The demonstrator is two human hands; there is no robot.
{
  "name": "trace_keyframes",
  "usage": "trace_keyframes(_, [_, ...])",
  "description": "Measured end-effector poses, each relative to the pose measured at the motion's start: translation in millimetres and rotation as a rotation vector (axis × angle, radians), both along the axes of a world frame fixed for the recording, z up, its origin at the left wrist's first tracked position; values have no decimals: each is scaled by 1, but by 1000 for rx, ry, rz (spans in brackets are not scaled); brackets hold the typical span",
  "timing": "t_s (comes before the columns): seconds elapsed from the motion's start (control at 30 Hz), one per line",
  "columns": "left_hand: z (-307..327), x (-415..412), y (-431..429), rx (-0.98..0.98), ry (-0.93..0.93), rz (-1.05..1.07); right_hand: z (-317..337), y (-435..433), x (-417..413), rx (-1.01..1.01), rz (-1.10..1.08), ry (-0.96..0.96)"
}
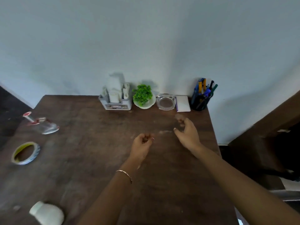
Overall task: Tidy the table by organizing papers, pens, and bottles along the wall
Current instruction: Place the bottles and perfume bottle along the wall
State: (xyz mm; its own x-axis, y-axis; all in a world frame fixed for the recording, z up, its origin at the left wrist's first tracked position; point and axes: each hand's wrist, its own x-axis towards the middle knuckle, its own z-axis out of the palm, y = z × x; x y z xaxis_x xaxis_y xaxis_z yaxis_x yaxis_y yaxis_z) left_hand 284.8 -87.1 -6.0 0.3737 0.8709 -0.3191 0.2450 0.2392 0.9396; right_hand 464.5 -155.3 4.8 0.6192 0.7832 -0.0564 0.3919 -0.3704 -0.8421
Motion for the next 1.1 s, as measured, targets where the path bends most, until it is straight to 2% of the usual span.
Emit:
trace_keyframes(0.23, [24, -131, -3, 26, -55, 136, 11, 37, -131, 16, 182, 25])
trace_keyframes(0.53, [28, -322, -1, 32, 8, 438, 5, 68, -311, -27, 405, 307])
trace_keyframes(0.73, [10, -412, -8, 18, 64, 594, -8, 61, -386, -133, 607, 288])
trace_keyframes(0.97, [-12, -453, -14, -142, -42, 685, -17, 52, -432, -228, 697, 232])
trace_keyframes(1.1, [-14, -467, -19, -154, -37, 659, -20, 55, -445, -260, 746, 66])
